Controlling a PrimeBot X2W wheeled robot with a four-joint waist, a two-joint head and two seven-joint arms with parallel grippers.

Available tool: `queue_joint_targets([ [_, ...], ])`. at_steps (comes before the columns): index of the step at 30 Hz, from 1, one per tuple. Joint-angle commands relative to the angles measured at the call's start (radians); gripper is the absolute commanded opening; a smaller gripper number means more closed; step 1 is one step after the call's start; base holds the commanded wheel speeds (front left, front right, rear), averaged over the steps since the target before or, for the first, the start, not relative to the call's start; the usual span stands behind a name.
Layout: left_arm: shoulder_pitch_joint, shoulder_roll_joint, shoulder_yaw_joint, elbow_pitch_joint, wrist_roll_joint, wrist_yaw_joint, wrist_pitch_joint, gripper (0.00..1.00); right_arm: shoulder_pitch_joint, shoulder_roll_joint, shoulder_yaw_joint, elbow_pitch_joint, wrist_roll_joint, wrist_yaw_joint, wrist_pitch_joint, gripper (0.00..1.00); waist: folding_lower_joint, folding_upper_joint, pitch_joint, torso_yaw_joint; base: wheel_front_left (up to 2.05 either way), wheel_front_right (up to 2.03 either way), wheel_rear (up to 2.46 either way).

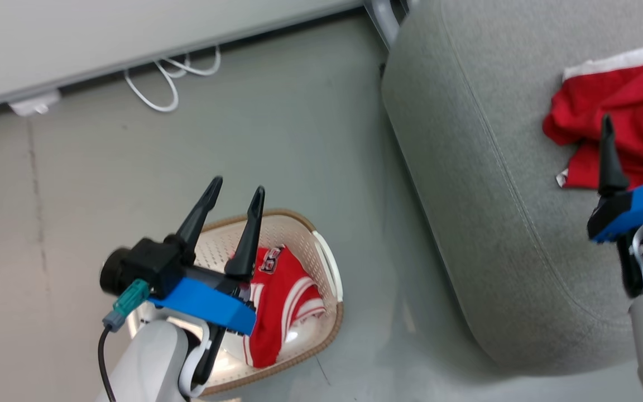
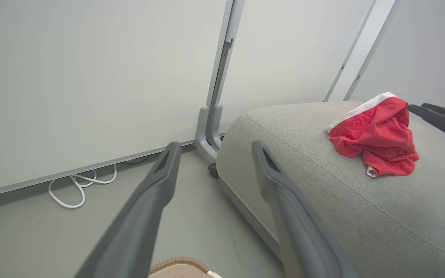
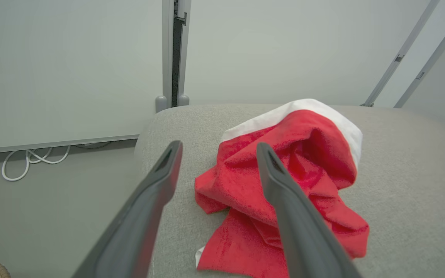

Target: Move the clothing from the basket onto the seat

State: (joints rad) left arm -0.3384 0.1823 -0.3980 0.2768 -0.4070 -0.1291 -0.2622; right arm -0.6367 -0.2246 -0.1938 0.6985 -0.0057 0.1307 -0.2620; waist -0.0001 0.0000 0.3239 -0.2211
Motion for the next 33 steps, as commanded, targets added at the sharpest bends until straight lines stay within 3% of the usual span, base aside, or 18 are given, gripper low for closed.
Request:
queue_joint_targets([
  [1, 0.021, -0.007, 0.014, 0.013, -0.005, -0.003, -0.004, 1.0, 0.04, 0.004, 0.014, -0.019, 0.01, 0.0, -0.001, 1.0, 0.0001, 0.0, -0.076, 0.051, 0.0, 0.0, 0.0],
  [10, 0.133, -0.045, 0.104, 0.091, 0.003, -0.003, -0.004, 1.0, 0.242, 0.048, 0.094, -0.188, 0.067, 0.0, 0.047, 1.0, 0.0001, 0.0, -0.236, 0.13, 0.0, 0.0, 0.0],
  [17, 0.183, -0.056, 0.156, 0.126, 0.014, -0.003, -0.004, 1.0, 0.375, 0.067, 0.092, -0.311, 0.079, 0.0, 0.094, 1.0, 0.0001, 0.0, -0.295, 0.188, 0.0, 0.0, 0.0],
  [26, 0.222, -0.068, 0.228, 0.138, 0.04, -0.003, -0.003, 1.0, 0.551, 0.116, 0.085, -0.499, 0.059, 0.0, 0.155, 1.0, 0.0001, 0.0, -0.332, 0.268, 0.0, 0.0, 0.0],
  [33, 0.236, -0.07, 0.269, 0.143, 0.044, -0.003, -0.004, 1.0, 0.598, 0.152, 0.112, -0.544, 0.064, 0.0, 0.153, 1.0, 0.0001, 0.0, -0.338, 0.284, 0.0, 0.0, 0.0],
])
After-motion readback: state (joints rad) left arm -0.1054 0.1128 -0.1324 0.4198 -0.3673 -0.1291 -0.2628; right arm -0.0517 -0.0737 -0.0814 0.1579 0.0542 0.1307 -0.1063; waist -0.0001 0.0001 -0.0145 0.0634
